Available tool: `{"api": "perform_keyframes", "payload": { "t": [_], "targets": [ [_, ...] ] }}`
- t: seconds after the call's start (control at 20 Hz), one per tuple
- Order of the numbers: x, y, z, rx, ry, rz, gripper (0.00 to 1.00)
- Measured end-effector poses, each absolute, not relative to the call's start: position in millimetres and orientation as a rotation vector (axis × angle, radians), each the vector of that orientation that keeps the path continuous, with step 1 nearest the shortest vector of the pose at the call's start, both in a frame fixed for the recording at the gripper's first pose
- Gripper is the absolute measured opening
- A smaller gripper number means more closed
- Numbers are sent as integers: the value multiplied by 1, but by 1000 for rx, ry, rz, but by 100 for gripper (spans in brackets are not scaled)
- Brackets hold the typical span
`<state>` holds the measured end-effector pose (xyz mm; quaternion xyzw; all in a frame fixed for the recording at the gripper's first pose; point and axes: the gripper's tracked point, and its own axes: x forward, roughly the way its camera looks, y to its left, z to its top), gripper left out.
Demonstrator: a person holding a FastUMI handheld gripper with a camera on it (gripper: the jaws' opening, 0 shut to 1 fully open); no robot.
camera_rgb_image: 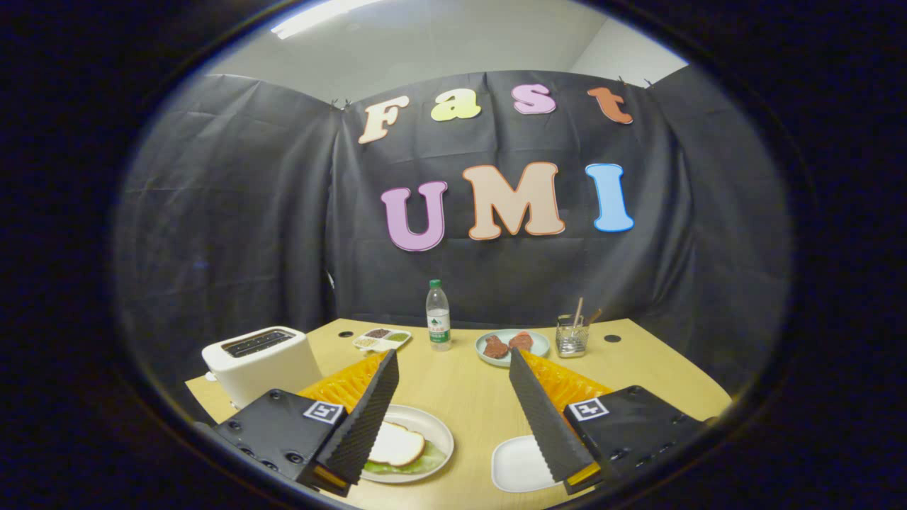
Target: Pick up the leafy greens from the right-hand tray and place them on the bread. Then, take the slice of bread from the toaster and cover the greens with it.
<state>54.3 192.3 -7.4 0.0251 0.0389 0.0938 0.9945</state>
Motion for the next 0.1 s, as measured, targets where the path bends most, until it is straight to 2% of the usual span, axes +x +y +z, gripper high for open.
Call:
{"api": "perform_keyframes", "payload": {
  "t": [0.1],
  "targets": [
    [50,192,-9,84,75,224,99]
  ]
}}
